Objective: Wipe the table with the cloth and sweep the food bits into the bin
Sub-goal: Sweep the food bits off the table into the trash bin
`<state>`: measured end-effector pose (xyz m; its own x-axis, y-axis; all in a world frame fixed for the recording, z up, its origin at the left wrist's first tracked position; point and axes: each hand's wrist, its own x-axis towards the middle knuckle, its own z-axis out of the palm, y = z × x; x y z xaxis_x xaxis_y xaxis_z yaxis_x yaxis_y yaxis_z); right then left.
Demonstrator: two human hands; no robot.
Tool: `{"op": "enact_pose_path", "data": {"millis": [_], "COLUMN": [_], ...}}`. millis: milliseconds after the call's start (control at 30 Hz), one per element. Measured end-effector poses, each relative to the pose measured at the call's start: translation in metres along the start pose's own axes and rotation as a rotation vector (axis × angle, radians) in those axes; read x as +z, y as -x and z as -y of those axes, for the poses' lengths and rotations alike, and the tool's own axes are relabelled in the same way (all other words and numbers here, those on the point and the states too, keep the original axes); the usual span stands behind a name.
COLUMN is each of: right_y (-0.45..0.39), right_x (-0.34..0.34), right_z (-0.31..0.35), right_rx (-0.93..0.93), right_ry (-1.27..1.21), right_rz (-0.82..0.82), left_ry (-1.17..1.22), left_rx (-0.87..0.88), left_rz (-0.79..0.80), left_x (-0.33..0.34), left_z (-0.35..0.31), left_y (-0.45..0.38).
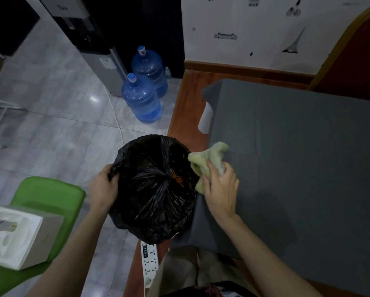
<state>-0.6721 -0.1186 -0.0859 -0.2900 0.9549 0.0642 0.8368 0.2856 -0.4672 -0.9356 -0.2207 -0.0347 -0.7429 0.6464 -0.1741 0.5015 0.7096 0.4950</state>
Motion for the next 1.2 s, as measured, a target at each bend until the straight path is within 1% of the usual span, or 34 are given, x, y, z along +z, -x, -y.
{"op": "enact_pose_path", "data": {"millis": [133,200,267,367,433,500,600,667,767,867,933,967,1033,1067,1100,1200], "right_y": [-0.014,-0.019,-0.024,-0.028,-0.025,-0.021,-0.015,-0.012,-0.01,-0.012,-0.01,-0.006,0.001,0.003,0.006,0.015], "right_x": [-0.009,-0.021,-0.037,-0.056,-0.063,-0.063,-0.055,-0.049,-0.043,-0.045,-0.053,-0.058,-0.066,-0.068,-0.067,-0.049], "right_z": [0.0,-0.015,-0.038,-0.081,-0.103,-0.112,-0.103,-0.088,-0.069,-0.064,-0.063,-0.061,-0.051,-0.042,-0.031,0.013], "right_rx": [-0.17,-0.165,-0.082,0.103,0.194,0.246,0.268,0.248,0.167,0.182,0.197,0.174,0.07,0.011,-0.041,-0.147], "right_ry": [0.005,-0.006,-0.006,0.008,0.012,0.0,-0.005,-0.011,-0.035,-0.057,-0.039,-0.02,-0.022,-0.057,-0.114,-0.263], "right_rz": [0.044,0.027,-0.023,-0.088,-0.107,-0.112,-0.117,-0.1,-0.032,0.001,-0.021,-0.05,-0.108,-0.107,-0.078,0.091], "left_ry": [-0.052,-0.05,-0.044,-0.03,-0.015,0.004,0.033,0.039,0.055,0.129,0.175,0.194,0.25,0.284,0.321,0.465], "left_rx": [0.002,0.005,0.011,0.003,-0.001,-0.002,-0.02,-0.047,-0.091,-0.143,-0.198,-0.234,-0.293,-0.32,-0.352,-0.479], "left_rz": [-0.024,-0.033,-0.047,-0.059,-0.059,-0.06,-0.051,-0.038,-0.015,0.012,0.038,0.052,0.074,0.095,0.122,0.189], "left_x": [0.001,0.002,0.003,0.004,0.006,0.008,0.011,0.013,0.016,0.019,0.024,0.027,0.032,0.034,0.036,0.042], "left_z": [0.006,0.008,0.009,0.008,0.008,0.009,0.01,0.013,0.019,0.028,0.037,0.042,0.053,0.059,0.063,0.078], "left_y": [0.001,0.003,0.005,0.009,0.01,0.01,0.011,0.012,0.01,0.008,0.008,0.008,0.008,0.008,0.008,0.007]}}
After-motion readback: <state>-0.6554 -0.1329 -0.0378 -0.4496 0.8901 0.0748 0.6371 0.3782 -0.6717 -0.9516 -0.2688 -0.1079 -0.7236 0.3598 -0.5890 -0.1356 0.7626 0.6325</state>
